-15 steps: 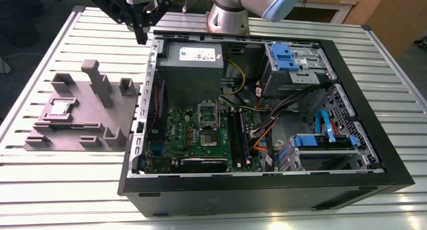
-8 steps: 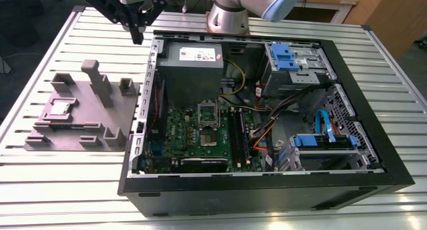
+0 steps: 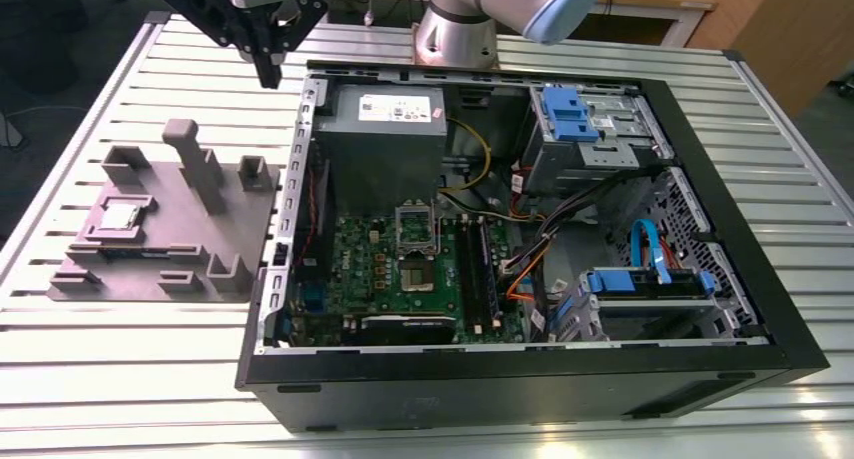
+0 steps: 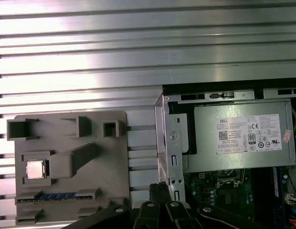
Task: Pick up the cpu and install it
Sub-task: 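Reach for the cpu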
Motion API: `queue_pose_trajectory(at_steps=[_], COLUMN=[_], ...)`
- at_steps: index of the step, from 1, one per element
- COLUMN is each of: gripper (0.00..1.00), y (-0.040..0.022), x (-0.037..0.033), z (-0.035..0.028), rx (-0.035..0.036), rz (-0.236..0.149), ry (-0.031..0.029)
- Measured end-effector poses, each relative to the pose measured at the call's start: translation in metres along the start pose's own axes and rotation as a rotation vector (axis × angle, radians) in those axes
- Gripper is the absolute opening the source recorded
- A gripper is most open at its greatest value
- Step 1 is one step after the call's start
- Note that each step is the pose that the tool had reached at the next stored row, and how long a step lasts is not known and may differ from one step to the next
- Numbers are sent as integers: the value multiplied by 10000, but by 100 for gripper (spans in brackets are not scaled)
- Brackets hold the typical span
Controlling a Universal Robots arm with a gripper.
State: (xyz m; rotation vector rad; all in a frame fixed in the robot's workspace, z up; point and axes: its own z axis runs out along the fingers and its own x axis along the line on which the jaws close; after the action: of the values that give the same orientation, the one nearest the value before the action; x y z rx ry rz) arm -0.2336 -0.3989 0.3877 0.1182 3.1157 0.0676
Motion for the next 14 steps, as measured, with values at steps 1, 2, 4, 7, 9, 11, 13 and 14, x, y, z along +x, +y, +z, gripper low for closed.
queue_pose_trajectory(at_steps=[1, 2, 4, 7, 9, 11, 13, 14], gripper=[10, 10, 10, 10, 10, 10, 10, 10], y=[0, 0, -1, -1, -2, -2, -2, -3], x=[2, 4, 9, 15, 19, 24, 29, 32], z=[0, 0, 1, 3, 3, 3, 3, 4], rx=[1, 0, 1, 1, 0, 1, 1, 0], rz=[-1, 0, 0, 0, 0, 1, 1, 0], ry=[0, 0, 2, 3, 2, 2, 2, 2])
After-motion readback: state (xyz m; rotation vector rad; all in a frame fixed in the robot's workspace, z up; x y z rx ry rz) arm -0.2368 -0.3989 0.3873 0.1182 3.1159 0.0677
